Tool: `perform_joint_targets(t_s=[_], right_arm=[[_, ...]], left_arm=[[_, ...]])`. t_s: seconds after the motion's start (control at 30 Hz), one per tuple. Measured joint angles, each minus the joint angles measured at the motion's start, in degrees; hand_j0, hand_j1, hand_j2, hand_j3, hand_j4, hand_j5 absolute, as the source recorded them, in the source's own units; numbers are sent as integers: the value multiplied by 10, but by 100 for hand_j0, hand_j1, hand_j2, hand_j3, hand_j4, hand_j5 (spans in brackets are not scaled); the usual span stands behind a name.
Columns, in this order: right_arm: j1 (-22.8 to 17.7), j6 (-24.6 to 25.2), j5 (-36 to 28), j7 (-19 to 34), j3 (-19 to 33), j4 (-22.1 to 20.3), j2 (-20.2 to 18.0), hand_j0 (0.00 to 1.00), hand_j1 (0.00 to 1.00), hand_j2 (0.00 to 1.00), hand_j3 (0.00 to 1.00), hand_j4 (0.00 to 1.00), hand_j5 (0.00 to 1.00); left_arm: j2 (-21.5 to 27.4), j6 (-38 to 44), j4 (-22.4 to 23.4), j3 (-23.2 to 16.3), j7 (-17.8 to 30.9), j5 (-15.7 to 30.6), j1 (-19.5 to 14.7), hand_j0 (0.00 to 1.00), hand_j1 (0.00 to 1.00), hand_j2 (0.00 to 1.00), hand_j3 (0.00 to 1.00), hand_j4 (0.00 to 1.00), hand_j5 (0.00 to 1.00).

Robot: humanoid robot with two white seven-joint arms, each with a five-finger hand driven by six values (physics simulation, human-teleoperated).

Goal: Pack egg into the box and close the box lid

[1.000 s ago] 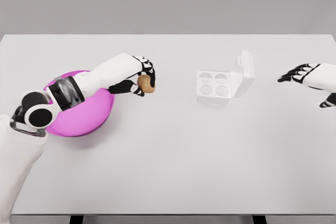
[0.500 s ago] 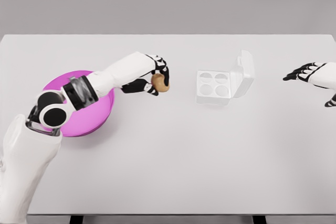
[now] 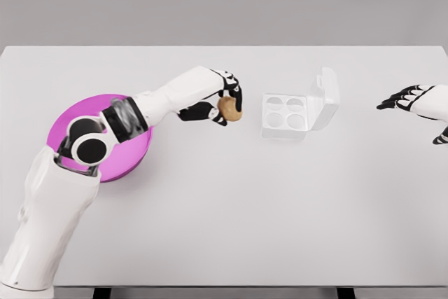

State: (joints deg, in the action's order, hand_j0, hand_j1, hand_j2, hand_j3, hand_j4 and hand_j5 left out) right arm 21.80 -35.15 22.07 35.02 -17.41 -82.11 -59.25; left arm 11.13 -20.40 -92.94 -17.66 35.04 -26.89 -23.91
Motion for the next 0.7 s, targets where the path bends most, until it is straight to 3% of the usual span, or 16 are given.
perform_joint_targets(t_s=[0.7], right_arm=[[-1, 0, -2, 0, -1, -7, 2, 100, 100, 100, 100, 100, 100]], left_arm=[[-61, -1, 38, -13, 0, -35, -21, 31, 31, 31, 31, 31, 31]])
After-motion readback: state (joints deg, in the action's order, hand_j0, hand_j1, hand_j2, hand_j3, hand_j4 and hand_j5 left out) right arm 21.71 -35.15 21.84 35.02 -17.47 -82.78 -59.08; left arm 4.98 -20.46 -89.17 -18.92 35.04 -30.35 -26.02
